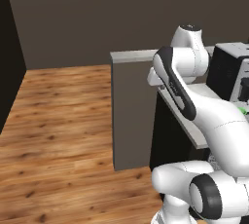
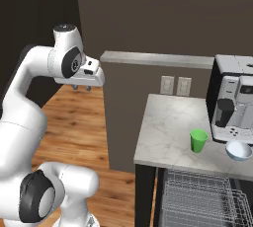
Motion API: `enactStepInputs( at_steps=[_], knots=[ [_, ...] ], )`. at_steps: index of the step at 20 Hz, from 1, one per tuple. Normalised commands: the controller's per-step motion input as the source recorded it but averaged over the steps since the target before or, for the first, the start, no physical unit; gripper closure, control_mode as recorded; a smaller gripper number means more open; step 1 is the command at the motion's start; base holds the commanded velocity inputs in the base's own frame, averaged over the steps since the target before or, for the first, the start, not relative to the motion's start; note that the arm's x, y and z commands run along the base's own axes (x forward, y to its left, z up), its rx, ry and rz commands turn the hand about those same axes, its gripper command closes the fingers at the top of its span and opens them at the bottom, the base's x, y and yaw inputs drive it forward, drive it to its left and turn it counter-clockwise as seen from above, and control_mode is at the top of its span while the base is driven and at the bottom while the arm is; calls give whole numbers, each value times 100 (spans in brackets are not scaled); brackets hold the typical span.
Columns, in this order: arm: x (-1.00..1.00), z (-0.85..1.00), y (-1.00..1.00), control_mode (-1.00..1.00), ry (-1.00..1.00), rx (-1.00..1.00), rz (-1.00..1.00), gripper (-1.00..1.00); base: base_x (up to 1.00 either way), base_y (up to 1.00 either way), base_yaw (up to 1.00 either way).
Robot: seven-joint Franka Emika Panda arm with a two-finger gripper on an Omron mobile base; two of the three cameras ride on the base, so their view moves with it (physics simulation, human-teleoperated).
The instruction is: Pick up the cup and bowl from the counter, place them in the dishwasher, and close the dishwasher door.
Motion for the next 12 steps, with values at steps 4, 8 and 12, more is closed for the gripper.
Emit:
enactStepInputs(
  at_steps=[4, 8, 12],
  knots=[
    [0, 0, -6, -100, 0, 0, 0, -100, 0, 0, 0],
    [0, 0, -19, -100, 0, 0, 0, -100, 0, 0, 0],
    [0, 0, -23, -100, 0, 0, 0, -100, 0, 0, 0]
  ],
)
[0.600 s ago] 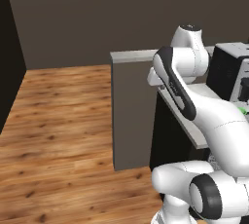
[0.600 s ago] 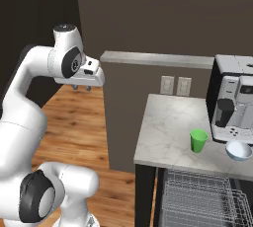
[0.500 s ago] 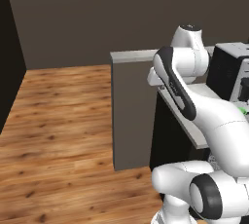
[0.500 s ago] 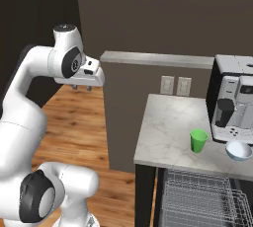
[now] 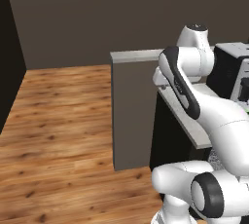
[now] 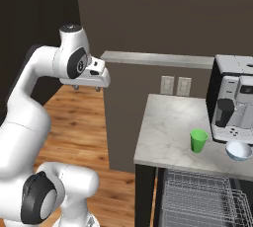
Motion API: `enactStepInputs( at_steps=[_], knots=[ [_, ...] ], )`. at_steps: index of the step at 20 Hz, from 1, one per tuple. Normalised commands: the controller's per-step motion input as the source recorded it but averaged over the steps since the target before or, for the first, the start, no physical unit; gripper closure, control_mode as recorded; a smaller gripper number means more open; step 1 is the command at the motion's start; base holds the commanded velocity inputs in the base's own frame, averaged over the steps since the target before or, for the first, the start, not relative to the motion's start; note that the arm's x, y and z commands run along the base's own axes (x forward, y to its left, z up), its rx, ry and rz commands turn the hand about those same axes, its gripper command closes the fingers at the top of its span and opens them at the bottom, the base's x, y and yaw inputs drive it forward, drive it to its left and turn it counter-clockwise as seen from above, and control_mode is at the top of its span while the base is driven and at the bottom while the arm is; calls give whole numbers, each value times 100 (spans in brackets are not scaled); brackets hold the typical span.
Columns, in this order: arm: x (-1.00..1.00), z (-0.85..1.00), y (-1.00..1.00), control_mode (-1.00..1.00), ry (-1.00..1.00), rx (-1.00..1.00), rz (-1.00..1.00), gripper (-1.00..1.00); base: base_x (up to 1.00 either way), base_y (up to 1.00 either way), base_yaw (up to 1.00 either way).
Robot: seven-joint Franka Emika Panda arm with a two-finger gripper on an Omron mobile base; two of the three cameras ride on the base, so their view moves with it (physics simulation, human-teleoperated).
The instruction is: Pick up the cup and bowl from the counter, place them in the dishwasher, and close the dishwasher door.
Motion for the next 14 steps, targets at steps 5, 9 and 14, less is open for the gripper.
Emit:
enactStepInputs(
  at_steps=[5, 9, 14],
  knots=[
    [0, -1, -28, -100, 0, 0, 0, -100, 0, 0, 0],
    [0, -3, -30, -100, 0, 0, 0, -100, 0, 0, 0],
    [0, -7, -30, -100, 0, 0, 0, -100, 0, 0, 0]
  ],
)
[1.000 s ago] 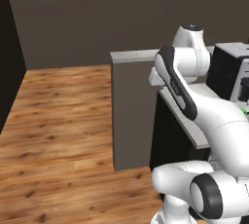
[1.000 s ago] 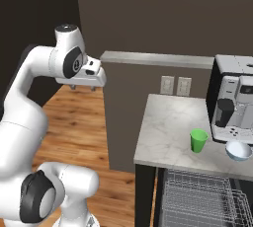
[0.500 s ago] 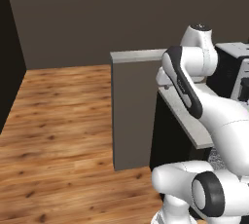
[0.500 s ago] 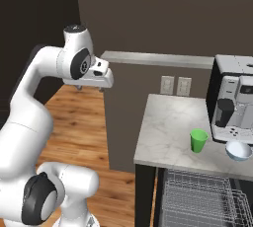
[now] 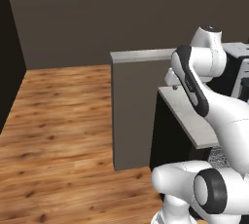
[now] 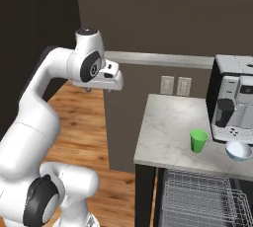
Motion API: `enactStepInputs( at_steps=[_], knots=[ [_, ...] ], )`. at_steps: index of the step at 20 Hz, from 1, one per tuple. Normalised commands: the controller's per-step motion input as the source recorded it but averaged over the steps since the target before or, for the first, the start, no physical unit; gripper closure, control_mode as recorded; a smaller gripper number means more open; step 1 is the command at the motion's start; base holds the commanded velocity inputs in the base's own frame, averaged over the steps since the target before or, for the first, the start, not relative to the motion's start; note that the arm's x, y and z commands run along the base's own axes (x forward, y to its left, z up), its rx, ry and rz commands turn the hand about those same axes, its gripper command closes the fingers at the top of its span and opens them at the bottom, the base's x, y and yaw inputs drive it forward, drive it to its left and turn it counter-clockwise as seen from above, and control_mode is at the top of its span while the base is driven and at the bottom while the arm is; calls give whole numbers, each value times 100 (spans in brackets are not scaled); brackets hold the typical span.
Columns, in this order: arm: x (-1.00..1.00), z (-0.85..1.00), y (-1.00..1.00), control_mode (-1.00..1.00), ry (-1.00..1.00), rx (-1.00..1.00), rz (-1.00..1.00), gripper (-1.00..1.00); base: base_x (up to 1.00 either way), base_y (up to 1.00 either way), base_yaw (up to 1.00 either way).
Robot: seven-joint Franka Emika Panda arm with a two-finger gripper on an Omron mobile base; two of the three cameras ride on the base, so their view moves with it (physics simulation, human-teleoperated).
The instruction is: Pick up the cup and bowl from the counter, place them in the dishwasher, and close the dishwasher door.
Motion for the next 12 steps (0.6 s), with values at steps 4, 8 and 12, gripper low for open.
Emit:
enactStepInputs(
  at_steps=[4, 8, 12],
  knots=[
    [0, -11, -35, -100, 0, 0, 0, -100, 0, 0, 0],
    [0, -14, -36, -100, 0, 0, 0, -100, 0, 0, 0],
    [0, -12, -37, -100, 0, 0, 0, -100, 0, 0, 0]
  ],
)
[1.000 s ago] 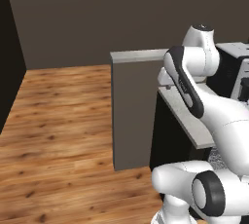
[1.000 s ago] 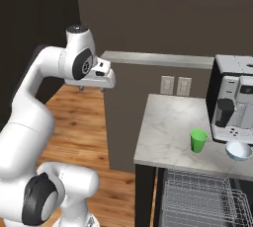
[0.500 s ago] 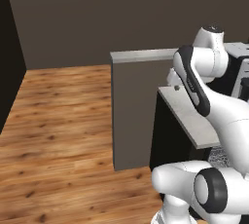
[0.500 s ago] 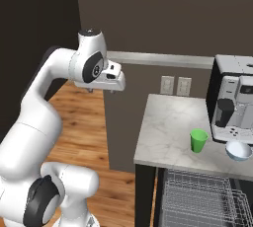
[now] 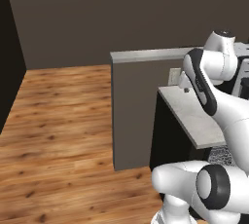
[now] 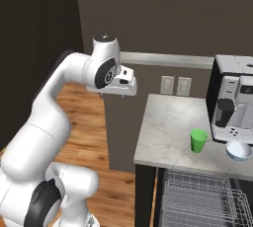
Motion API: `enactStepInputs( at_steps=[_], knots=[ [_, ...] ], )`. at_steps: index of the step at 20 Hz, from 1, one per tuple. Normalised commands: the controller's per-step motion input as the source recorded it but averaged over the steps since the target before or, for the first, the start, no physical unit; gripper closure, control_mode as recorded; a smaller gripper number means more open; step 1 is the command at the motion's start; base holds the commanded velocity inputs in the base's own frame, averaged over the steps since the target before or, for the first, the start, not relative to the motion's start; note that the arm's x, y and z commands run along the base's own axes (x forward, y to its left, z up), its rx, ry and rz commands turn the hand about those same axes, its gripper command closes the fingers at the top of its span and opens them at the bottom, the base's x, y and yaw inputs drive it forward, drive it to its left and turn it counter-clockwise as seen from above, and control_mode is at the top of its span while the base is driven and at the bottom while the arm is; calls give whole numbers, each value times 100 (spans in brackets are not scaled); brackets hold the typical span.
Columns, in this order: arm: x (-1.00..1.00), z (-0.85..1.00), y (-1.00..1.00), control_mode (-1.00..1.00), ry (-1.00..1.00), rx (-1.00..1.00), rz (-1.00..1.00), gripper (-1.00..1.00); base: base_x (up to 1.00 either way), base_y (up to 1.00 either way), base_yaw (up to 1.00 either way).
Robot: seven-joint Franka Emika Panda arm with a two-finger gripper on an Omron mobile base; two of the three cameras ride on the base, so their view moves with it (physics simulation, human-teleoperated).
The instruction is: Pick up the cup and bowl from the counter, place them in the dishwasher, and close the dishwasher door.
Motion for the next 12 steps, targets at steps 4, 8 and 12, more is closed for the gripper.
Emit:
enactStepInputs(
  at_steps=[4, 8, 12],
  knots=[
    [0, -9, -36, -100, 0, 0, 0, -100, 0, 0, 0],
    [0, -12, -36, -100, 0, 0, 0, -100, 0, 0, 0],
    [0, -17, -34, -100, 0, -1, 0, -100, 0, 0, 0]
  ],
)
